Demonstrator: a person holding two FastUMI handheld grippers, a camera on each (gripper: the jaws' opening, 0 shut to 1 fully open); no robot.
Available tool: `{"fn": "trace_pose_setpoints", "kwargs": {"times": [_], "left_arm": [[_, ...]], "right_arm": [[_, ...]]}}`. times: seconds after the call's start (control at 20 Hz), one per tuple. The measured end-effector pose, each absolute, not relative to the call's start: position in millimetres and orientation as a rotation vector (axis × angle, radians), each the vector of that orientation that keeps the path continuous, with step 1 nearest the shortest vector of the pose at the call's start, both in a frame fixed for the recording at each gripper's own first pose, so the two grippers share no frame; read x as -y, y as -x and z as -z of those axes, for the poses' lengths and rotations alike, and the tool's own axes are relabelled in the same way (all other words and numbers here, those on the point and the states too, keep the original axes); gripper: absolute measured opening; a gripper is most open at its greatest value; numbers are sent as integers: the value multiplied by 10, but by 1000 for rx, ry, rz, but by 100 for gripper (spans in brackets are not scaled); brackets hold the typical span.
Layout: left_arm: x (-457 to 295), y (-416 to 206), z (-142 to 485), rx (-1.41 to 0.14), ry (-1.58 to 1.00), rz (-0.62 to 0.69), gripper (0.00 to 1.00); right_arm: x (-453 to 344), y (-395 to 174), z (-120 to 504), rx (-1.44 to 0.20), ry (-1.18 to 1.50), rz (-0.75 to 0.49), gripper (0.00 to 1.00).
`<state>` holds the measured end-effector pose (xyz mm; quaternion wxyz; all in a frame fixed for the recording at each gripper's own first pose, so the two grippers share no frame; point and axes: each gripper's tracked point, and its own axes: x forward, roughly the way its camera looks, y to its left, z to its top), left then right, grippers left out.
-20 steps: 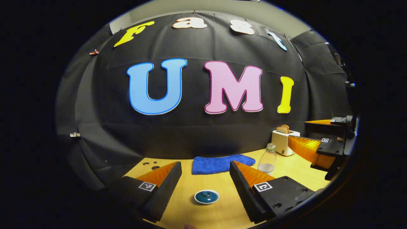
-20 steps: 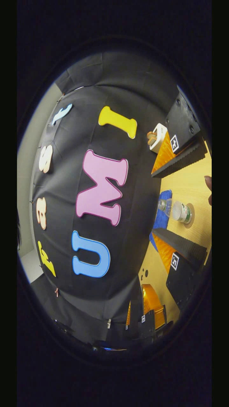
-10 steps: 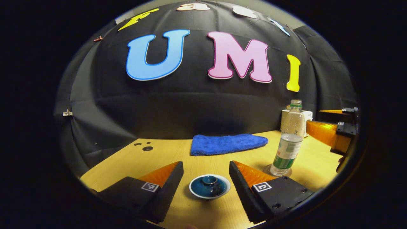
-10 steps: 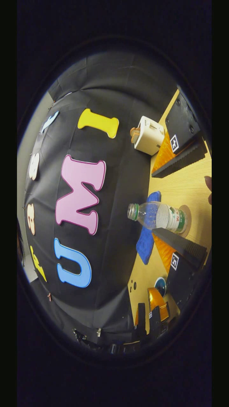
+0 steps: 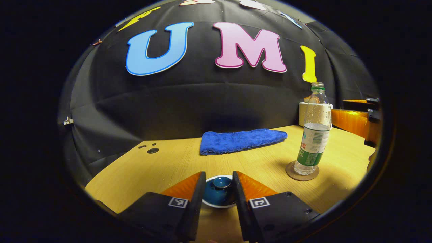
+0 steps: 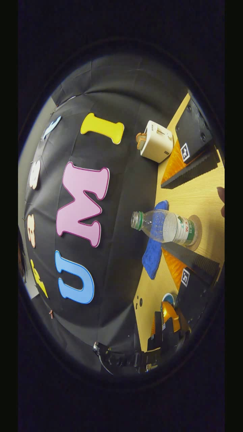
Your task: Open the teacup lid with one hand, grasp the water bottle and pour water into the teacup with the other hand; after pouring, place the water bottle on the coaster and then close the teacup lid.
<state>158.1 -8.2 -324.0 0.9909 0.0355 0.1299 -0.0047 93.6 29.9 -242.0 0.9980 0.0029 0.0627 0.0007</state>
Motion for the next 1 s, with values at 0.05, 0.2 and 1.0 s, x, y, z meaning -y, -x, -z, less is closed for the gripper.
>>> {"fn": "trace_pose_setpoints", "kwargs": {"times": [0.05,0.2,1.0], "left_arm": [[103,-1595,3262,-264,-78,17,48],[123,-1617,3281,-274,-99,12,37],[-118,-1315,2676,-207,-54,-41,32]], "right_arm": [[-294,-935,2430,-126,-5,0,98],[-282,-930,2453,-130,-12,5,98],[-504,-1169,2728,-161,-65,-47,98]]}}
